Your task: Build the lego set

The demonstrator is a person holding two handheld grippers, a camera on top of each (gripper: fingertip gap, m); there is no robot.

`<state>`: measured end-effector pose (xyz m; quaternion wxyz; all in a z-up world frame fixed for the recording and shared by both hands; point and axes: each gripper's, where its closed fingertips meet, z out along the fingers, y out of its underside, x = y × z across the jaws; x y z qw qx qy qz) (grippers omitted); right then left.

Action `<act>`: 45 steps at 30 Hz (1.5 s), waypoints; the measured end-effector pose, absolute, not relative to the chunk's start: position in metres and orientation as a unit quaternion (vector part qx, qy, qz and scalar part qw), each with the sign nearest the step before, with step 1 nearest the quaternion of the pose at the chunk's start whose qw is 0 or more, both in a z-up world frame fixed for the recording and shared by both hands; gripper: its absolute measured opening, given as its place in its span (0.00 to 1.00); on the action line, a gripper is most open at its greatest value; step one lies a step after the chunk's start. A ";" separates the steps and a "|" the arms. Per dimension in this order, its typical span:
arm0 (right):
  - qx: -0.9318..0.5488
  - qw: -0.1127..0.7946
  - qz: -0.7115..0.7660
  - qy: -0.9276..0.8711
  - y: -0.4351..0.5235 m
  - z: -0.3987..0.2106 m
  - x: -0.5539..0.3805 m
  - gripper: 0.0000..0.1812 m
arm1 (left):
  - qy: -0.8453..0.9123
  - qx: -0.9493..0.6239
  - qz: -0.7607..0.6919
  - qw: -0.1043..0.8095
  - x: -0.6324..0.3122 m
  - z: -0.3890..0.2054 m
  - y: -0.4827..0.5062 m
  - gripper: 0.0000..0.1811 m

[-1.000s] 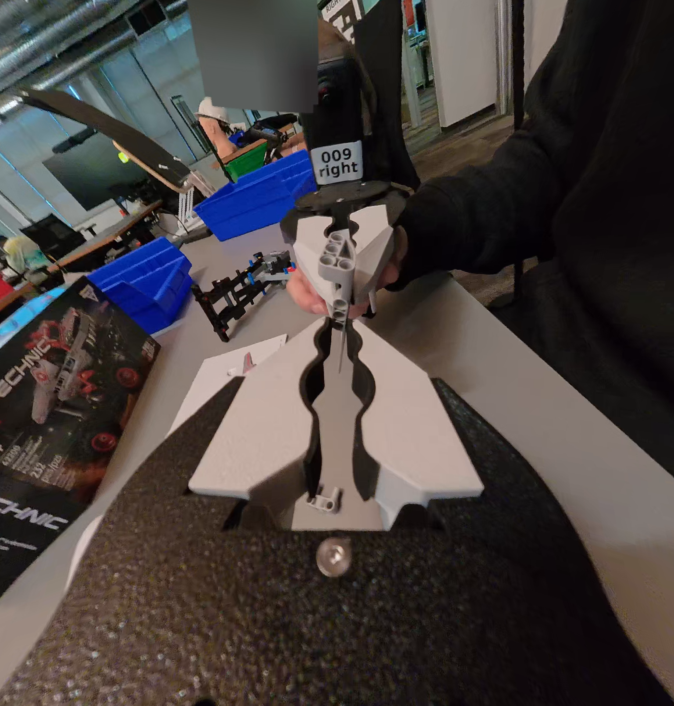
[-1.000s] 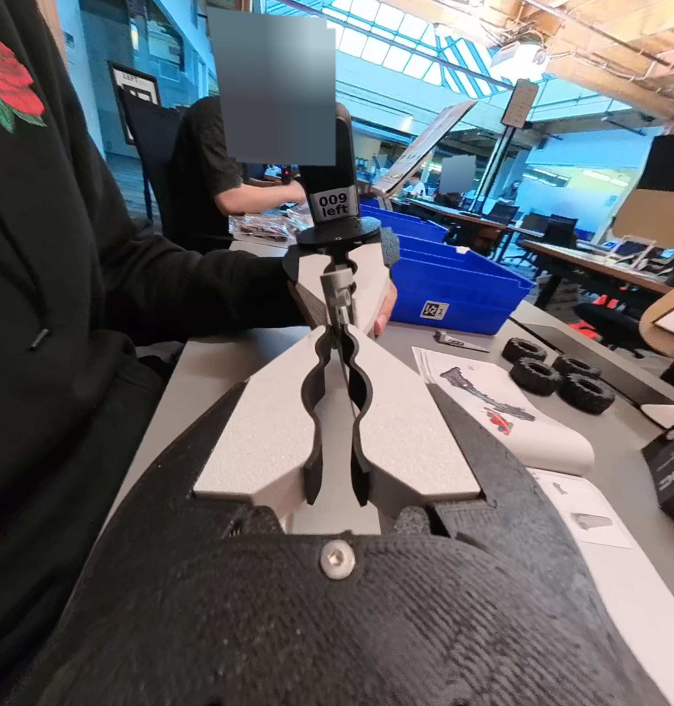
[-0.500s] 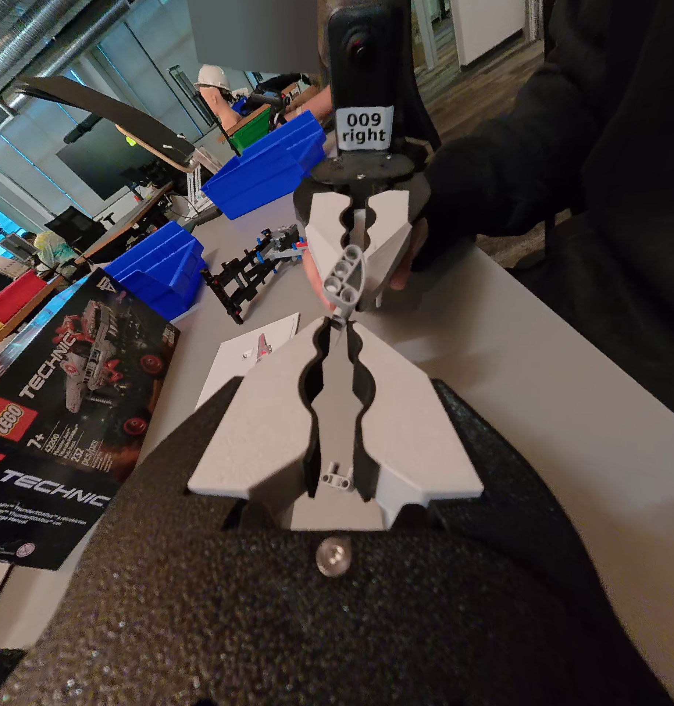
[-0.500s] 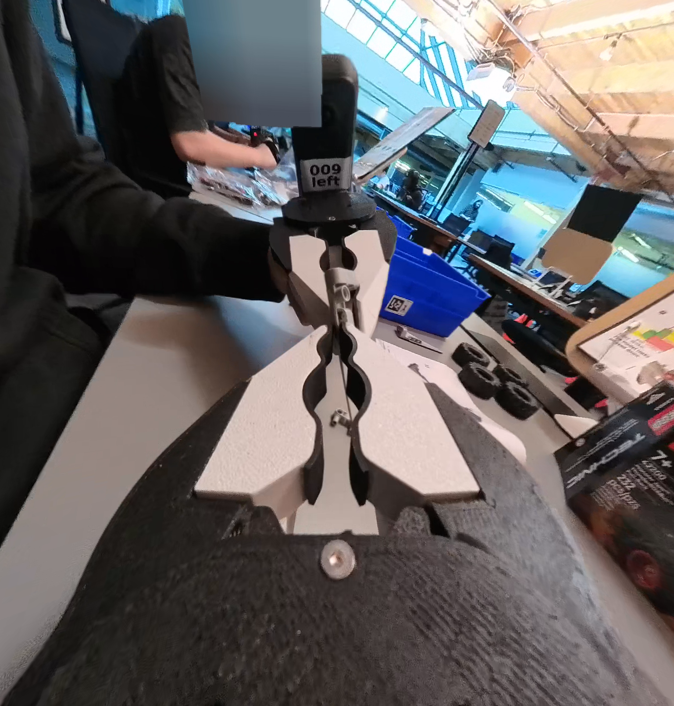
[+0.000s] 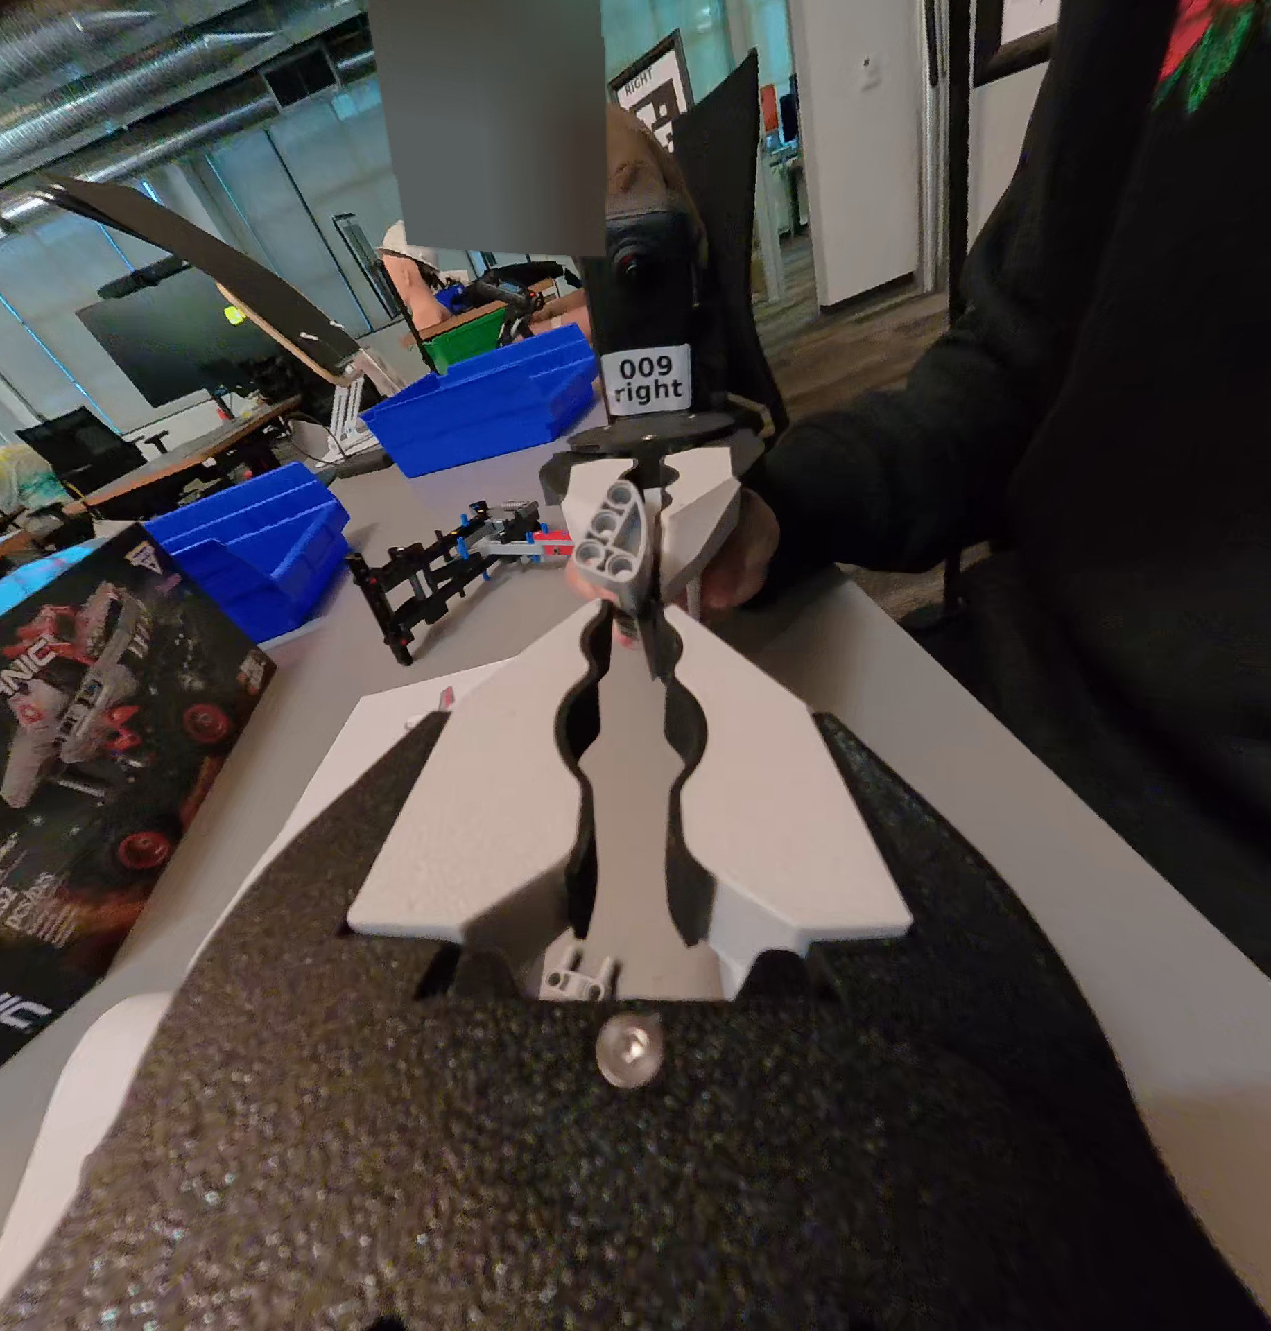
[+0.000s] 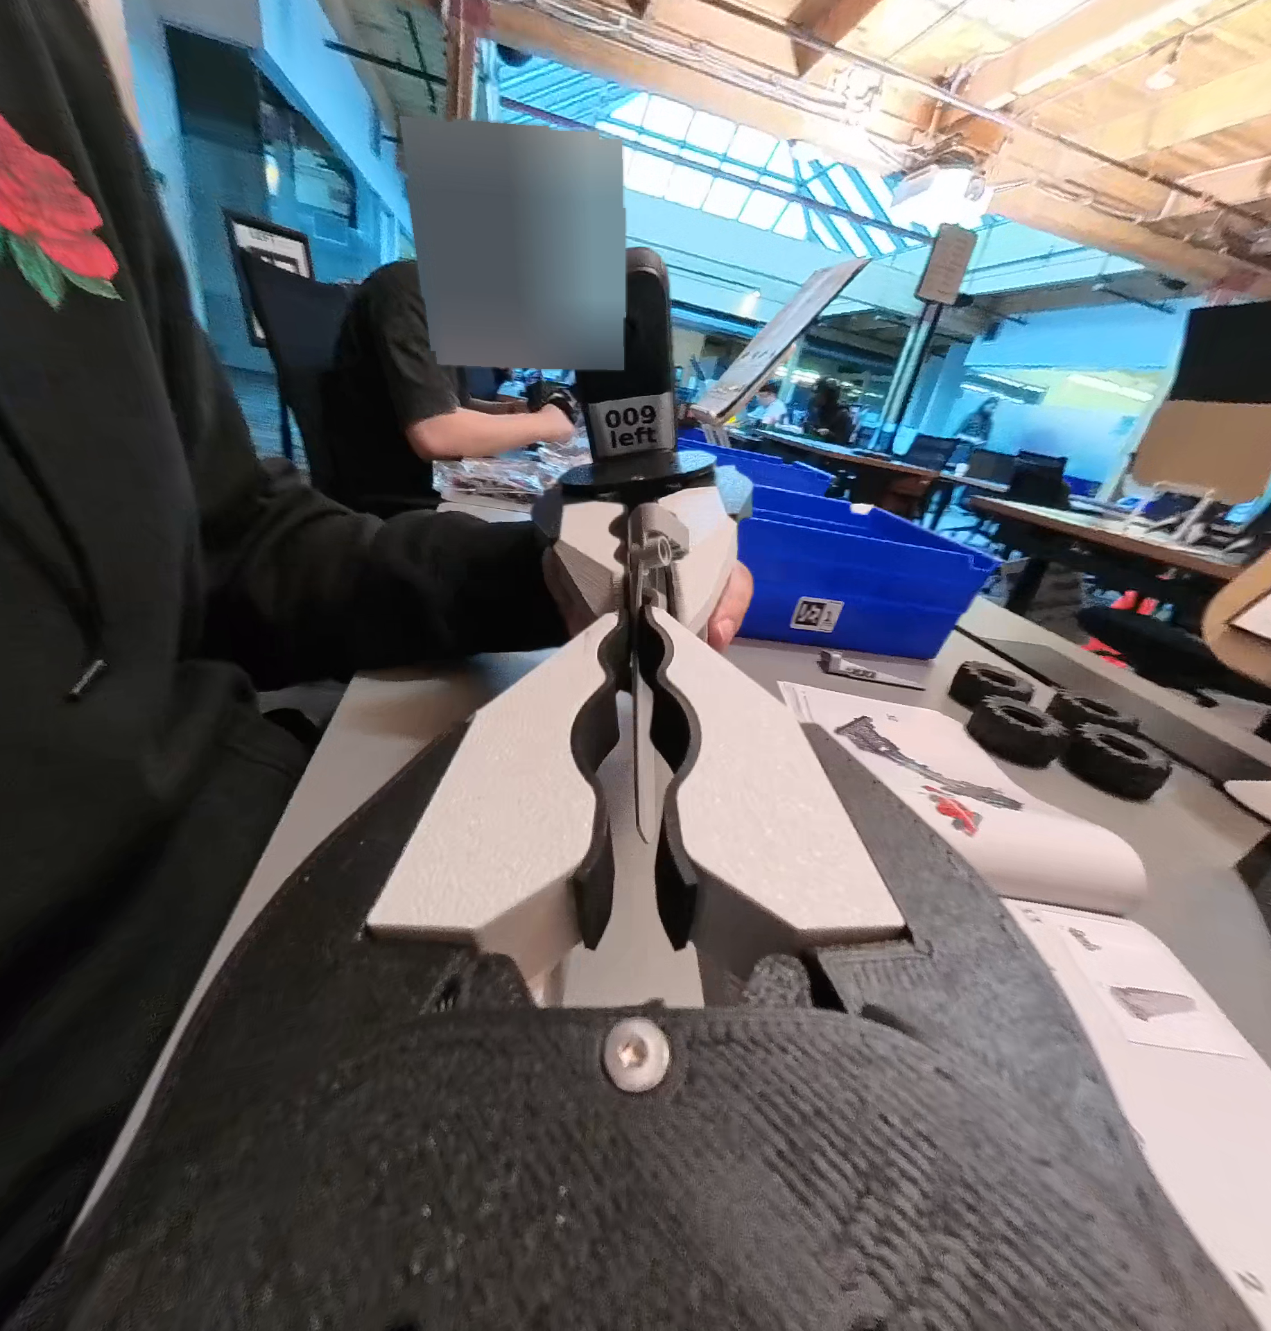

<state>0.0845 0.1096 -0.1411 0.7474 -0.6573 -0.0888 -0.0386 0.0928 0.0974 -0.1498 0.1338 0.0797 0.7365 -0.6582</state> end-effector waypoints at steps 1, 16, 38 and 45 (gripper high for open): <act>-0.658 0.747 -0.026 -0.091 0.109 -0.141 0.083 0.00 | 0.737 0.079 -0.659 0.125 0.091 -0.150 0.097 0.04; -0.692 0.711 -0.077 -0.099 0.109 -0.151 0.093 0.00 | 0.773 0.031 -0.626 0.099 0.101 -0.161 0.097 0.03; -0.638 0.765 0.087 -0.015 0.076 -0.132 0.112 0.00 | 0.832 -0.068 -0.541 0.104 0.132 -0.200 0.144 0.19; -0.511 0.823 0.242 0.046 0.067 -0.105 0.117 0.00 | 0.891 -0.149 -0.426 0.052 0.140 -0.253 0.154 0.23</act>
